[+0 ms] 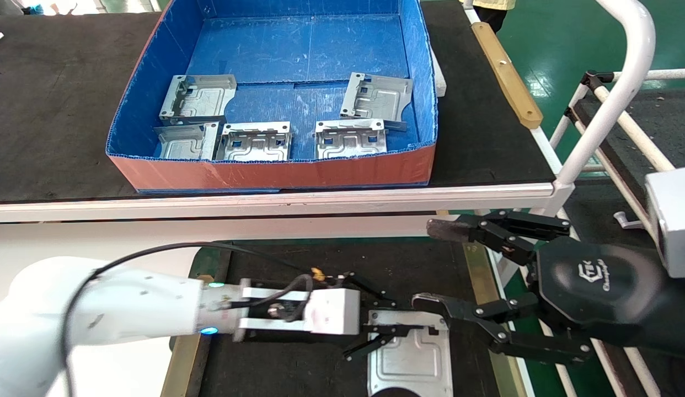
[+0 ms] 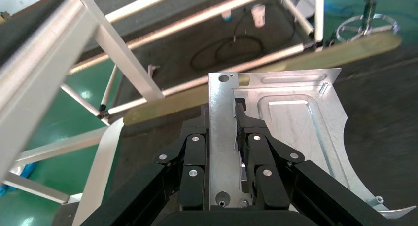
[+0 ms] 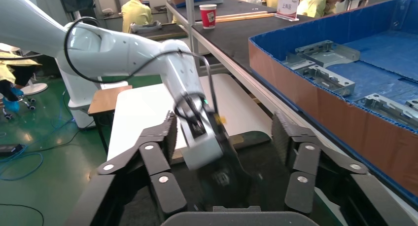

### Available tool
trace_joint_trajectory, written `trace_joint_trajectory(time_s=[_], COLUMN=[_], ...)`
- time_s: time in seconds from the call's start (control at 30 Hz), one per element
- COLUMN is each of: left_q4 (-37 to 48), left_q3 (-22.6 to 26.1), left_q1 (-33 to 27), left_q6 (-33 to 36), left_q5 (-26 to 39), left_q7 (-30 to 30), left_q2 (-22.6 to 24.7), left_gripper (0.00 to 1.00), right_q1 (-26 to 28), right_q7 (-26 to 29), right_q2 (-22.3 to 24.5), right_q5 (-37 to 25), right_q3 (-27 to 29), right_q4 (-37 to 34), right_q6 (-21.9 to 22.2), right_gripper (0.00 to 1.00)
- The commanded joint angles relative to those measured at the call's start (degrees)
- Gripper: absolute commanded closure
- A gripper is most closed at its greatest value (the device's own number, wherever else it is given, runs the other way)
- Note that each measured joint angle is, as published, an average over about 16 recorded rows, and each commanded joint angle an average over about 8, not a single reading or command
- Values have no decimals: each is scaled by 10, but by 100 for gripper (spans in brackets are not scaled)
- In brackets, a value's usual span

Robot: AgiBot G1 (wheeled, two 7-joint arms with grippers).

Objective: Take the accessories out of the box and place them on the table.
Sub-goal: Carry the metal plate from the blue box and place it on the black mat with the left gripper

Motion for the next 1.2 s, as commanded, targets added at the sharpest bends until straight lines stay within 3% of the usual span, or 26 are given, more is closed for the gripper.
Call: trace_joint_trajectory(time_s=[0.03,0.3,1.07,1.1,1.2], left_q4=[53,159,73,72,68], left_q3=[4,20,185,190,205], left_q1=[-12,-35,-13,-14,-15], left_q6=[-2,-108,-236,-239,-250], left_q5=[9,19,-132,-136,-152], left_q7=[43,102,56,55,50], left_q2=[26,81,86,86,86], left_gripper=[100,100,99,91,54], right_q1=[0,0,0,0,0], right_q7=[0,0,0,0,0], right_q2=[0,0,0,0,0], right_q5=[0,0,0,0,0], right_q3=[0,0,0,0,0], right_q4=[0,0,0,0,0], right_q6=[0,0,0,0,0], right_gripper=[0,0,0,0,0])
